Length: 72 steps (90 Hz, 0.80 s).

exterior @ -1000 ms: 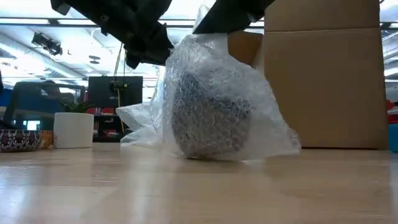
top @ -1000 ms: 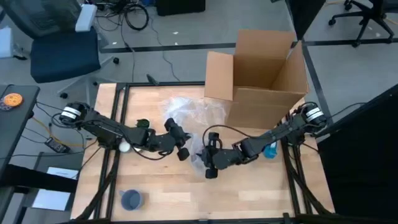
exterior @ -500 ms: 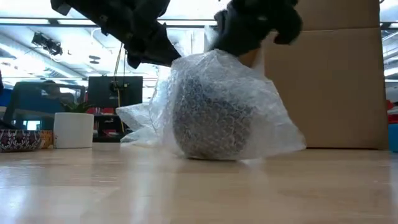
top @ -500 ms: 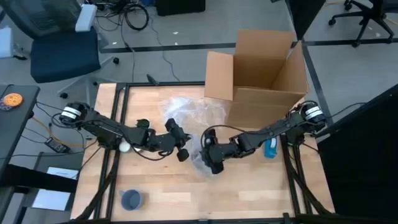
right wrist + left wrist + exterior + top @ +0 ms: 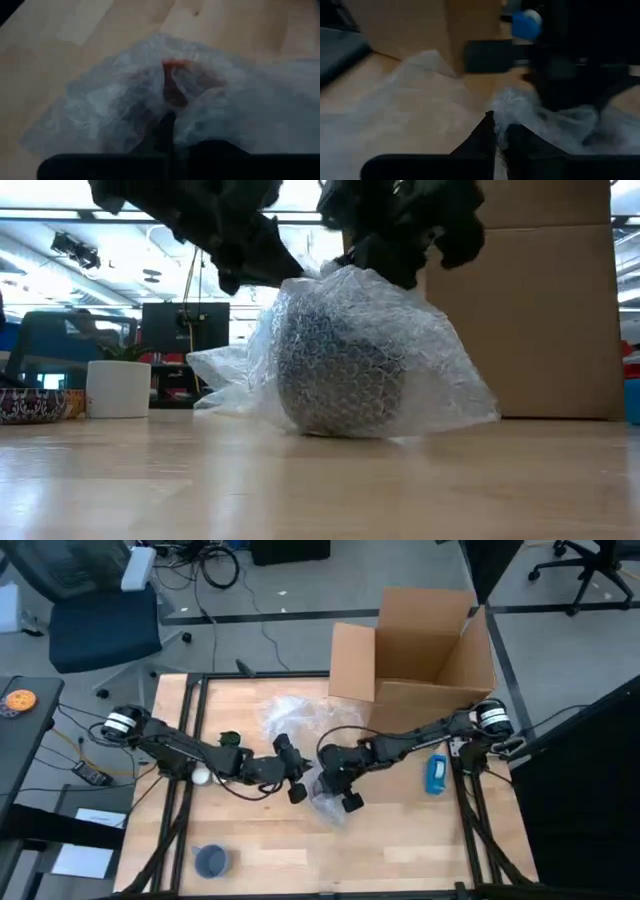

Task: Wrap mug
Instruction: Wrap the black mug with bubble wrap

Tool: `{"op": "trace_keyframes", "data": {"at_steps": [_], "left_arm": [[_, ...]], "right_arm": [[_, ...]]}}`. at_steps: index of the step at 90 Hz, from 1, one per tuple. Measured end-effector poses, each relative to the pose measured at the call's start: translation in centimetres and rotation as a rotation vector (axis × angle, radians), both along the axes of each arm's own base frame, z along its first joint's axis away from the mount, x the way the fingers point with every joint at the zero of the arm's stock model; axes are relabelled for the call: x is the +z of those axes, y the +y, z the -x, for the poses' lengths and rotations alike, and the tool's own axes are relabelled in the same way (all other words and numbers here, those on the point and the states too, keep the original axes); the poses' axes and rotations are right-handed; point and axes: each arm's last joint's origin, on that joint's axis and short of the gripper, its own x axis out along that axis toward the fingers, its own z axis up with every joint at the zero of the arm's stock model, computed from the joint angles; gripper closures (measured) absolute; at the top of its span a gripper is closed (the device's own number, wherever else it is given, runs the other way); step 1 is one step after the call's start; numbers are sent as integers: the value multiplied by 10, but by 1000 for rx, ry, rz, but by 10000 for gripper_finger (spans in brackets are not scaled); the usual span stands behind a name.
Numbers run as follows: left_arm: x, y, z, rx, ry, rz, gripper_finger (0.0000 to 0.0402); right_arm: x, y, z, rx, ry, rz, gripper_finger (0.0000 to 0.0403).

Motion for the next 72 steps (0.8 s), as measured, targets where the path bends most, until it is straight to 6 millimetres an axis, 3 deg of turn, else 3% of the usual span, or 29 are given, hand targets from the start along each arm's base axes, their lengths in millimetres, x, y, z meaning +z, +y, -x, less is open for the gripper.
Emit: {"op": "trace_keyframes", "data": {"at_steps": [20, 47, 72], "left_arm": [[-11, -3, -4, -80, 45, -12, 402], [-6, -8, -8, -225, -1, 9, 402], [0, -13, -10, -365, -57, 50, 402]], "right_arm": [[-8, -1, -2, -11, 43, -4, 402], [18, 0, -3, -30, 182, 46, 402], [20, 1, -4, -35, 177, 40, 393]]}}
